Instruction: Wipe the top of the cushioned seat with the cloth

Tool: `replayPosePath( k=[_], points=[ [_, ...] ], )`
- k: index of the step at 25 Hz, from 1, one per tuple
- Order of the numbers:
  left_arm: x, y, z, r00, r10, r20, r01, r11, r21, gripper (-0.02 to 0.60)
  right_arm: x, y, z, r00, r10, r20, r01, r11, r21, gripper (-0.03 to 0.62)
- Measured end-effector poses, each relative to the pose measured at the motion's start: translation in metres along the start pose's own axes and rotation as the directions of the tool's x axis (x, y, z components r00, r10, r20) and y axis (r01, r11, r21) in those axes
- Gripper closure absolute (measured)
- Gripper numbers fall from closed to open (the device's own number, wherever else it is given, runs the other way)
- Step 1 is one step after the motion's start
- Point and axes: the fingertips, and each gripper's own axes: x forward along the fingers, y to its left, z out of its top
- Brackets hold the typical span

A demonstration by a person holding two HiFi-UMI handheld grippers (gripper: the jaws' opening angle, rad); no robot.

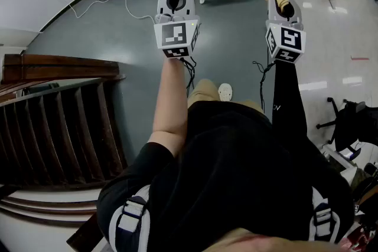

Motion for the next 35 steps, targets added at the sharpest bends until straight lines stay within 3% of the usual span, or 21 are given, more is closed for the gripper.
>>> replayPosePath(
  k=[14, 26, 35],
  points=[
    [0.036, 0.026, -0.022, 1.0, -0.008, -0.025, 0.008, 1.0, -0.011, 0.574, 0.041, -0.004, -0.016, 1.0, -0.02, -0.016, 0.02, 0.999, 0.033, 0.539],
    [0.168, 0.08, -0.039, 0.998, -0.063, -0.017, 0.063, 0.998, -0.018, 0.574, 0.169, -0.026, -0.024, 0.998, -0.057, -0.038, 0.058, 0.998, 0.028, 0.539],
    [0.244, 0.125, -0.062, 0.994, -0.109, -0.03, 0.108, 0.993, -0.044, 0.574, 0.251, -0.018, -0.033, 0.996, -0.071, -0.061, 0.073, 0.997, 0.033, 0.539]
  ],
)
